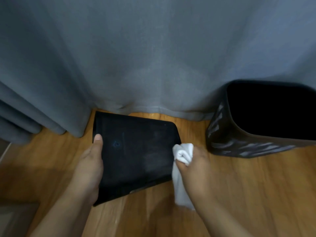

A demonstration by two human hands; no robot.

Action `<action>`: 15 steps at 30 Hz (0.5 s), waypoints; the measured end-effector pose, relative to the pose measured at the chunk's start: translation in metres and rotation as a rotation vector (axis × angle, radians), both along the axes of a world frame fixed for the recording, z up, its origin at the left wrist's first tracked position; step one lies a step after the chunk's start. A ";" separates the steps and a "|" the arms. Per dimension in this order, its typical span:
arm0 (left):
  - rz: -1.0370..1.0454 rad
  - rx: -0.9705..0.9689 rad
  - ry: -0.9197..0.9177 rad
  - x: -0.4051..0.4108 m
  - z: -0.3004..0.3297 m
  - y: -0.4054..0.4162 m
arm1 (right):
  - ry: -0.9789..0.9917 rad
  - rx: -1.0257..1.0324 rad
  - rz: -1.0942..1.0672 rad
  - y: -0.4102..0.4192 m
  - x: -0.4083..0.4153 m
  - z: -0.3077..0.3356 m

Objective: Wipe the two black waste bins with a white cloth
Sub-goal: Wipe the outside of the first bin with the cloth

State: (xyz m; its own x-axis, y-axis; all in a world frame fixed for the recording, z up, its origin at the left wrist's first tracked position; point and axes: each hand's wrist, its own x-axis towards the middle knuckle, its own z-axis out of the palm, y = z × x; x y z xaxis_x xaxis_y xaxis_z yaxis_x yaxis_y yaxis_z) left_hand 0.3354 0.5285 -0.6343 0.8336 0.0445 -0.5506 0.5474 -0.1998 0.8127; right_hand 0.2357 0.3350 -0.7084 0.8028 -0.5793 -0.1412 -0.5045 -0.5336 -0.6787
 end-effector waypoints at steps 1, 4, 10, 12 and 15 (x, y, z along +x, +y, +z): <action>-0.002 -0.014 -0.005 0.000 0.002 -0.002 | -0.031 -0.001 0.024 0.011 0.005 0.008; 0.029 -0.001 0.007 0.002 0.001 -0.001 | -0.149 0.100 0.163 0.062 0.022 0.040; 0.107 0.026 0.130 0.006 -0.003 -0.003 | -0.292 0.114 0.268 0.124 0.030 0.051; 0.090 -0.006 0.112 0.007 -0.005 -0.004 | -0.282 0.068 0.273 0.109 0.024 0.044; 0.053 -0.083 0.066 0.005 -0.008 -0.002 | -0.152 0.097 0.142 0.065 0.015 0.024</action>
State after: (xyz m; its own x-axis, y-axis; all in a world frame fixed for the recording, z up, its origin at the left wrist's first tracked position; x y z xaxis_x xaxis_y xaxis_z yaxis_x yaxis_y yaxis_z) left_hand 0.3408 0.5267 -0.6422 0.7933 0.0389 -0.6076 0.6080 -0.1025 0.7873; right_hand 0.2511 0.3999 -0.6847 0.8915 -0.4488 -0.0619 -0.3172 -0.5206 -0.7927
